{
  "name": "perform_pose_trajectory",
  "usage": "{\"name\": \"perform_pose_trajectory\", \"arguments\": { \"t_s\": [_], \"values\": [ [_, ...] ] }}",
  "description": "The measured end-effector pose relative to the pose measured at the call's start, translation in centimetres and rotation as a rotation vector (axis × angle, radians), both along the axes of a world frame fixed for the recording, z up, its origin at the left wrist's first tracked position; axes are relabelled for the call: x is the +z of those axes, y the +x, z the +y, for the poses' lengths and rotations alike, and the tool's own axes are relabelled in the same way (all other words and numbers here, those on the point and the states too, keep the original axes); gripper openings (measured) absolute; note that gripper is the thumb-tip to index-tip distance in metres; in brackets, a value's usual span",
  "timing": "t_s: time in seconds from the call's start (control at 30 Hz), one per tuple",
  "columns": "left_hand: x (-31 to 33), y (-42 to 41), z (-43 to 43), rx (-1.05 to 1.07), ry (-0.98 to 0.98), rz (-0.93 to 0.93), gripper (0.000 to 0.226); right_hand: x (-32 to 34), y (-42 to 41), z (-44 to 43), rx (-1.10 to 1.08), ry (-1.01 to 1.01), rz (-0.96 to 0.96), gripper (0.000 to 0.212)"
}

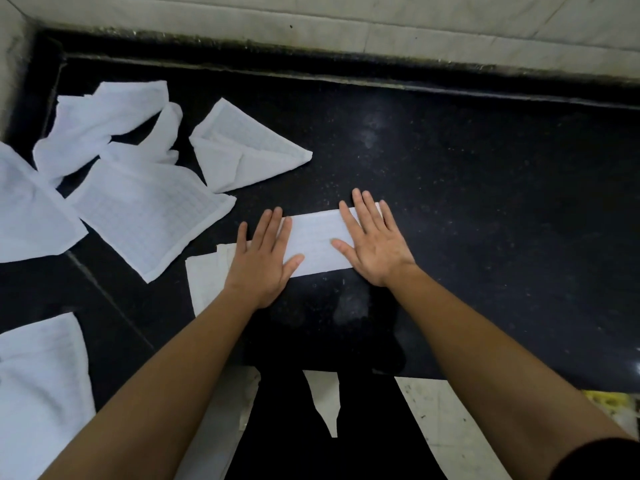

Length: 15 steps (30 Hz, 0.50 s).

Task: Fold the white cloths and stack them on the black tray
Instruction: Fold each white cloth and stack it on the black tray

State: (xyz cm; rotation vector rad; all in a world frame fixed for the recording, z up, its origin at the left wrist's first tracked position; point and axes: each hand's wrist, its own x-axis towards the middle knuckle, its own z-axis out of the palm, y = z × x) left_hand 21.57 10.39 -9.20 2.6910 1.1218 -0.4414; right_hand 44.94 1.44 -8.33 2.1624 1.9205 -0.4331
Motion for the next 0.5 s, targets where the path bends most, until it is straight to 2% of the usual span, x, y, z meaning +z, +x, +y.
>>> {"name": "perform_pose_trajectory", "arguments": {
  "t_s": [0.13, 0.3, 0.37, 0.5],
  "values": [
    [0.4, -0.1, 0.1, -0.018, -0.018, 0.008, 0.082, 1.4, -0.1, -1.4, -0.145, -0.024, 0.071, 0.078],
    [2.2, 2.3, -0.6, -0.047, 0.074, -0.106, 0.077, 3.7, 0.4, -2.5, -0.595, 0.195, 0.156, 0.065],
    [2.8, 4.1, -0.7, -0.098, 0.076, -0.107, 0.075, 4.4, 0.5, -1.8, -0.705, 0.11, 0.21, 0.06],
    [1.9, 5.6, -1.3, -0.153, 0.012, -0.002, 0.08, 4.7, 0.8, -0.2, -0.777, -0.034, 0.292, 0.045]
  ]
}}
